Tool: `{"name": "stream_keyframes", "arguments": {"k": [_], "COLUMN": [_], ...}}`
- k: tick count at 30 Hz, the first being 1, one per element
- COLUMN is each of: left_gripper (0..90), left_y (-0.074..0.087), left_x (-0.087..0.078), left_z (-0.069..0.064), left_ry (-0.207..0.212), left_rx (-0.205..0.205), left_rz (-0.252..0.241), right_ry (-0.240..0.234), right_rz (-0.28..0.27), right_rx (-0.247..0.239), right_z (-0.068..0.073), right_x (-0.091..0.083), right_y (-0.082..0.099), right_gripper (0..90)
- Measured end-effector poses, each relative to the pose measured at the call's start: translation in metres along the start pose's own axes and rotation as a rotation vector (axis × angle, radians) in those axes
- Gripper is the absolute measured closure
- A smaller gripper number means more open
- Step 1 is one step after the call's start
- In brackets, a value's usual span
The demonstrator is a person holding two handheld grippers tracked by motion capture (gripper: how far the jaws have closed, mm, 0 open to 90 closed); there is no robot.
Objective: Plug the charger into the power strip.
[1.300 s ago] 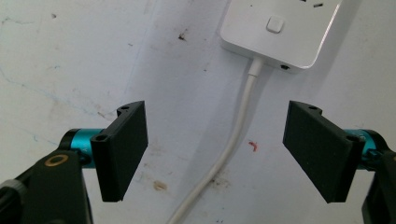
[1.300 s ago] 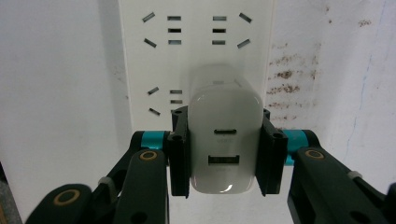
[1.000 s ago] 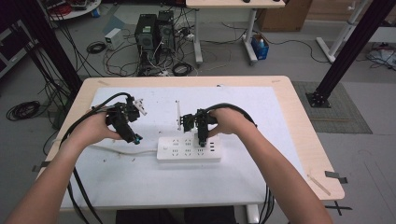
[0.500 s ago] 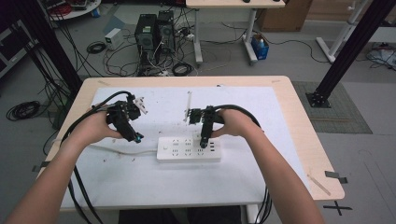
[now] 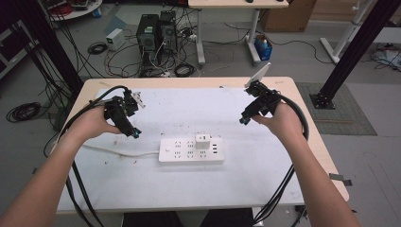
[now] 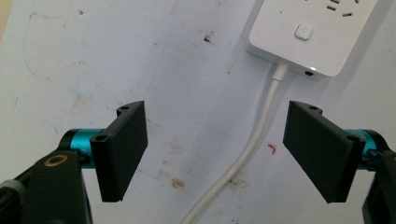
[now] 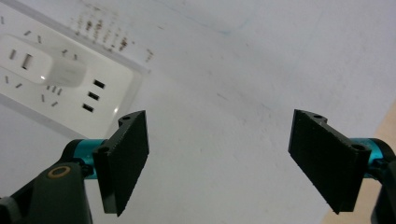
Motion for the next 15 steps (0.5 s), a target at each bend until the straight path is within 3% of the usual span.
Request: {"name": "stream_keyframes", "arguments": {"k": [4,15], "left_gripper": [22.0,22.0], "left_y": [-0.001,-0.004], "left_x": [-0.002,-0.006], "left_z": [0.003,0.003], "left_ry": [0.001,-0.002], "left_rx": [-0.002,0.013], "left_rz": [-0.001,0.006], "right_ry": [0.010,0.011], "right_rz": [0.005,-0.004], "right_rx": [0.019,0.052], "right_z": [-0.011,-0.019], "right_x": [-0.006,-0.012], "right_y": [0.012,0.021], "right_gripper": [19.9,19.9]}}
Point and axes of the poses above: each handheld gripper's, and its own axes: x roughly forward along the jaws, y roughly out of its underside, z roughly to its left, the point moved 10 cm from there along x, roughly forward along the jaws, and after that the axes turned 11 degrees about -y, right-handed, at the moved point
